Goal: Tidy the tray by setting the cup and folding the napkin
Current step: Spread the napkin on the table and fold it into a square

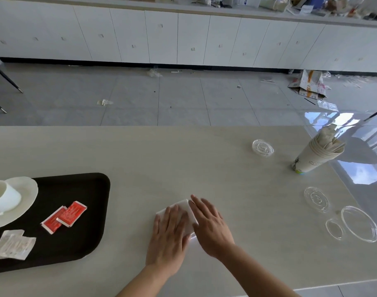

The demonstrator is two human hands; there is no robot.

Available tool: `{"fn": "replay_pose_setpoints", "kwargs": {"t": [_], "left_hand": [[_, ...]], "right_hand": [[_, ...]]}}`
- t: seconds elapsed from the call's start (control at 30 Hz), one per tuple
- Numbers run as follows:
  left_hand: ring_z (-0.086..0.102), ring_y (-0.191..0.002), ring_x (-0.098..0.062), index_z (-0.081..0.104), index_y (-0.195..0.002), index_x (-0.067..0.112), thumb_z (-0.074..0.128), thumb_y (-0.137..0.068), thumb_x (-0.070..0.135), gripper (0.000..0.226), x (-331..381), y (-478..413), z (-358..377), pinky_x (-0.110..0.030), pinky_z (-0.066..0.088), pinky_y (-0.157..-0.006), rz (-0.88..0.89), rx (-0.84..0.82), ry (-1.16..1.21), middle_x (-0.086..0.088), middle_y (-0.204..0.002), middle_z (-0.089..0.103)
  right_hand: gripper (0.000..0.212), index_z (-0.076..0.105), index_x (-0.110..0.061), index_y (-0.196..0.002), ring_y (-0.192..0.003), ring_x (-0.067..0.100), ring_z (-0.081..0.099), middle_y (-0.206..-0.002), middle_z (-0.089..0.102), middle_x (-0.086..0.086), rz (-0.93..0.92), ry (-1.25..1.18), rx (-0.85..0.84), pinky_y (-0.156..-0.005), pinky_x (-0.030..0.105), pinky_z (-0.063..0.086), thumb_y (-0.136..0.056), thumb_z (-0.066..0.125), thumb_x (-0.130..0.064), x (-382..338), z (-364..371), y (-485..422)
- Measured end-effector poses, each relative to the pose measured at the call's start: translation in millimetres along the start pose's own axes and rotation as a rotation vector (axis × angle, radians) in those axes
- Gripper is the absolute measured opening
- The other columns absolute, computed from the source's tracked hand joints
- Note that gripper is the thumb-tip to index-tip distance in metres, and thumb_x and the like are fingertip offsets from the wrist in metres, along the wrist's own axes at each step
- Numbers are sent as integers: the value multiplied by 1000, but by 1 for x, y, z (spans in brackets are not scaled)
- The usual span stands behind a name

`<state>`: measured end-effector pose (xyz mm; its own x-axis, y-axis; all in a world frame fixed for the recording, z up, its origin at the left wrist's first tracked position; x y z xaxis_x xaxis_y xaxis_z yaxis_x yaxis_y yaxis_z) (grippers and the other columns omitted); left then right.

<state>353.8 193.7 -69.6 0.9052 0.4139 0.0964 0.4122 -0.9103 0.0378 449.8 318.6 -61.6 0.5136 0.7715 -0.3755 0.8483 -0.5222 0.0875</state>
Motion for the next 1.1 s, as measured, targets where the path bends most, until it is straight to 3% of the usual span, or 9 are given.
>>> {"fn": "replay_pose_setpoints", "kwargs": {"t": [0.07,0.13,0.27,0.47,0.57,0.8,0.9,1.0,1.1], "left_hand": [[27,-143,-32,38,-146,15,13,-98,47,62,1,3,3,-51,15,-112,-5,-37,-1,-13,-155,30],[23,-144,-33,33,-148,17,18,-95,57,68,-1,3,6,-52,17,-110,-9,-70,20,-12,-156,27],[21,-144,-36,35,-147,23,37,-89,63,71,-5,0,9,-53,16,-110,52,-94,39,-15,-156,25],[-6,-148,-32,18,-152,28,22,-92,68,72,-11,0,10,-52,3,-113,81,-98,76,-12,-160,1],[9,-148,-34,20,-151,30,25,-94,64,67,-15,2,11,-52,12,-111,86,-105,52,-13,-160,14],[10,-147,-35,18,-151,32,29,-95,56,63,-16,2,11,-53,10,-112,87,-114,21,-13,-161,13],[19,-146,-37,38,-144,32,38,-90,59,60,-17,8,3,-53,16,-112,44,-52,88,-14,-158,24],[46,-127,-39,54,-129,18,66,-81,42,55,-22,19,-7,-47,44,-99,-160,133,306,-16,-138,49],[56,-107,-34,54,-124,9,68,-80,24,48,-27,22,-16,-38,46,-89,-664,149,662,-16,-116,60]], "right_hand": [[61,-2,-35,-155,-149,12,-19,-161,-15,-22,-132,98,-80,-121,35,-5,-102,29,-34,6,3,-5],[58,-5,-34,-155,-148,15,-23,-161,-17,-21,-180,175,-131,-121,42,-12,-103,17,-46,16,7,-9],[61,-7,-34,-155,-149,18,-21,-161,-14,-21,-179,234,-160,-120,47,-7,-101,10,-55,28,16,-11],[63,-6,-32,-155,-150,20,-18,-163,-14,-17,-173,242,-133,-120,48,-3,-102,14,-57,25,18,-12],[60,-3,-32,-156,-151,20,-14,-164,-10,-16,-192,220,-112,-119,46,-4,-103,14,-56,22,17,-13],[57,-9,-37,-154,-151,18,-14,-162,-10,-20,-173,236,-129,-119,47,-6,-102,9,-55,22,21,-10],[61,-5,-36,-155,-151,18,-14,-162,-13,-18,-146,176,-115,-120,44,-10,-99,9,-58,16,19,-5],[66,25,-27,-153,-149,19,16,-162,20,-7,36,15,6,-121,40,15,-97,23,-61,7,10,0],[47,60,-17,-123,-111,26,55,-117,62,1,214,-46,148,-93,37,46,-95,47,-53,0,4,3]]}}
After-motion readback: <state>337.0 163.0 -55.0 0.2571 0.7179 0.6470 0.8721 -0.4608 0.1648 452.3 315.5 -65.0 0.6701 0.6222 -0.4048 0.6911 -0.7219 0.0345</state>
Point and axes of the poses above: each hand's wrist, its own y-axis away from the middle knuckle, its own z-axis out of the palm, x = y × z, the point moved 2 cm from there along -y, towards the middle knuckle
